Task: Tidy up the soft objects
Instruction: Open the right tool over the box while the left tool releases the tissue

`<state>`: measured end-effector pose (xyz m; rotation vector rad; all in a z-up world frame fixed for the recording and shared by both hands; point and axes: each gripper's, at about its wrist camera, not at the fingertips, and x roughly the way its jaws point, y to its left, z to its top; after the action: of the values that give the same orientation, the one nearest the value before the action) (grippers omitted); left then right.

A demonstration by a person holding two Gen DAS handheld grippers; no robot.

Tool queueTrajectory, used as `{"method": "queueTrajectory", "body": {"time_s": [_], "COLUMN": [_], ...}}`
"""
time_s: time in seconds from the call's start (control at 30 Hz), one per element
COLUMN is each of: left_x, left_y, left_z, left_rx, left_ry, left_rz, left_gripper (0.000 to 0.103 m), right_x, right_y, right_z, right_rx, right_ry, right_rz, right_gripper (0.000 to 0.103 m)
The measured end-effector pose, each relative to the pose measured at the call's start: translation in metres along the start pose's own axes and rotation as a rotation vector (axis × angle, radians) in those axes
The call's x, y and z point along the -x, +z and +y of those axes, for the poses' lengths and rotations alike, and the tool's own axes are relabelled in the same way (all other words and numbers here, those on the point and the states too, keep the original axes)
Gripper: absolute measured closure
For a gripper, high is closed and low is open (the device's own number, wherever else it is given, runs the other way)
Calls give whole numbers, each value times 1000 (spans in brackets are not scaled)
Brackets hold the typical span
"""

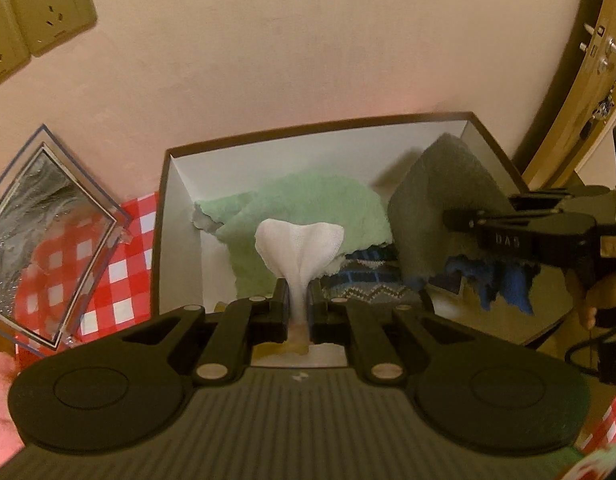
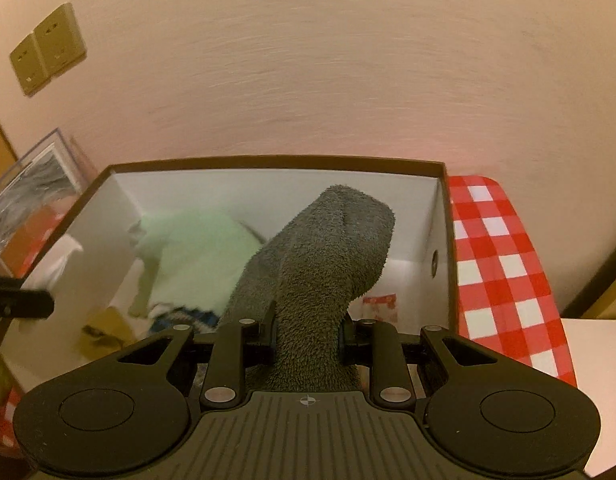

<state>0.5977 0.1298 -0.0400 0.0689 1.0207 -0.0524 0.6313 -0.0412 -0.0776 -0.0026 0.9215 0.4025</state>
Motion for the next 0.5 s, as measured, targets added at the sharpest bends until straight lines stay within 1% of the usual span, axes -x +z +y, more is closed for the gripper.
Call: {"method": "queueTrajectory", "body": {"time_s": [0.1, 0.23, 0.27, 0.33, 0.37, 0.43, 0.5], "left_x": [-10, -22, -23, -23, -22, -22, -24], "left_y": [2, 5, 6, 7, 8, 8, 8], "left_z": [0, 3, 3, 3, 3, 3, 4], "left_rx": [-6, 17, 21, 14, 10, 10, 17], "left_ry": [-11, -34, -41, -31, -26, -27, -34], "left_rz": [18, 61, 59, 50, 46, 46, 55], "left_gripper": [95, 95, 95, 94, 94, 92, 90], "right_x": [-8, -8, -6, -3, -1, 2, 7], "right_y": [3, 2, 1, -1, -2, -3, -4], "right_z": [1, 7, 9, 12, 14, 17, 20], "right_rx": [43, 104, 122, 154, 167, 194, 215], "right_ry": [7, 10, 5, 4, -2, -13, -4], "right_rz": [4, 38, 36, 30, 28, 19, 16], "right_gripper": [77, 63, 58, 52, 46, 40, 38]}}
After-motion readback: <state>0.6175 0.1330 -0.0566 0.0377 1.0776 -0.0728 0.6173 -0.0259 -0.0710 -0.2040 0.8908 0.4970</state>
